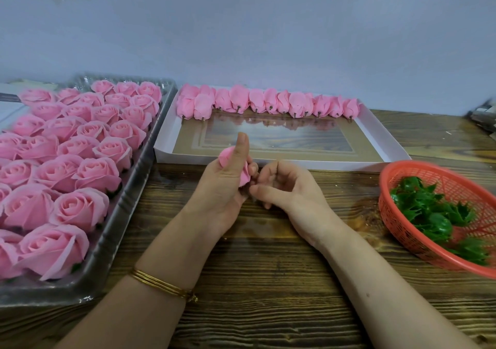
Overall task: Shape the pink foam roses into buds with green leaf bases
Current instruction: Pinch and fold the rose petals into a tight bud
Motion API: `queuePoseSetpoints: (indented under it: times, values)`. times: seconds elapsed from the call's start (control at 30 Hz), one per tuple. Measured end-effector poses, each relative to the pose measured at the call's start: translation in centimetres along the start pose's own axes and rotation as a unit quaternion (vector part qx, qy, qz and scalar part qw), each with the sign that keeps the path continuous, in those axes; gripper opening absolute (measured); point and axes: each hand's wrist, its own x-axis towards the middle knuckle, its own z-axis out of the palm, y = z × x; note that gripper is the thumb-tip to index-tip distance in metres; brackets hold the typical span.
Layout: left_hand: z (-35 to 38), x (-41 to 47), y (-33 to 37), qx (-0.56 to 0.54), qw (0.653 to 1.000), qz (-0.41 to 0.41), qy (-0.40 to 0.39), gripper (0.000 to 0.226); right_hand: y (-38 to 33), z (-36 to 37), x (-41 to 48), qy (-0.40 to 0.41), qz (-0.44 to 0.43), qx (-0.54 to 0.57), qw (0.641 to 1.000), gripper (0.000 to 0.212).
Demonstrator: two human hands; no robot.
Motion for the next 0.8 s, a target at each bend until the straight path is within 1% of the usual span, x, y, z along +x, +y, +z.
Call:
queuePoseSetpoints:
  times: [0.03,0.1,0.33,0.5,0.67,0.8]
  values:
    - [0.0,0.0,0.0,-0.010,1.000,0.000,0.004,0.039,0.0,0.1,-0.1,0.000,-0.005,-0.007,1.000,0.019]
    - [0.1,0.1,-0.1,-0.015,1.000,0.006,0.007,0.039,0.0,0.4,-0.1,0.012,-0.013,-0.008,1.000,0.019]
    - [0.5,-0.3,-0.5,0.040,0.998,0.053,0.013,0.040,0.2,0.6,0.0,0.071,-0.042,-0.071,0.994,0.012]
    - [0.9,-0.6,-0.6,0.063,0.994,0.070,0.051,0.041,0.8,0.7,0.0,0.098,-0.067,-0.125,0.985,0.021]
    - [1.1,-0.5,-0.9,0.091,0.989,0.094,0.065,0.047,1.1,0.7,0.0,0.124,-0.083,-0.179,0.972,0.014]
    - [1.1,-0.5,-1.2,0.112,0.986,0.104,0.067,0.049,1.1,0.6,0.0,0.126,-0.077,-0.189,0.971,0.015]
